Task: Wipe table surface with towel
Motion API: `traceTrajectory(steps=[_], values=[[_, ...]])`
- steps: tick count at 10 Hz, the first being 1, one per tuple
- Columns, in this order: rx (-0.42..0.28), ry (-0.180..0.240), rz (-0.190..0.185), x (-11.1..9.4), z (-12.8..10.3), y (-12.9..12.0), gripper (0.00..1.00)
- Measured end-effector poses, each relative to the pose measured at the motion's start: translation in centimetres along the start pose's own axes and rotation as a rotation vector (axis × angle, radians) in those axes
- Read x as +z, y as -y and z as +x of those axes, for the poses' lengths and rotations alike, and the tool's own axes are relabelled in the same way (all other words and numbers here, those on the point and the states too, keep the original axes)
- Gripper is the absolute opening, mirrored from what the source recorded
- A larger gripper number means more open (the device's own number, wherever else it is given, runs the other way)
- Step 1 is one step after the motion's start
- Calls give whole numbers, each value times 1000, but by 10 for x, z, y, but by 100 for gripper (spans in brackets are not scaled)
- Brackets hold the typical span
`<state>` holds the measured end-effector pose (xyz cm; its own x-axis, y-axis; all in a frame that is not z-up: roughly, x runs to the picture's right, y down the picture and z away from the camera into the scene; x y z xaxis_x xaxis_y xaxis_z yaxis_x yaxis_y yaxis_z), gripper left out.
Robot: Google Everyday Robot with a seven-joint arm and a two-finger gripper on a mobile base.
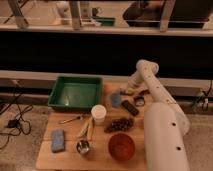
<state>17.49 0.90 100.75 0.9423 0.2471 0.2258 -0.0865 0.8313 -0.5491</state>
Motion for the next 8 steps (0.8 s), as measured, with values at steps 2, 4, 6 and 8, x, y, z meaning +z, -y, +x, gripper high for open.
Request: traceTrajectory(steps=[2,4,6,8], values=[[19,-15,-2,-2,8,1,0],[32,-30,-2,-2,13,5,0],[48,-48,-8,0,18,8,0],[67,-66,-7,0,24,12,0]])
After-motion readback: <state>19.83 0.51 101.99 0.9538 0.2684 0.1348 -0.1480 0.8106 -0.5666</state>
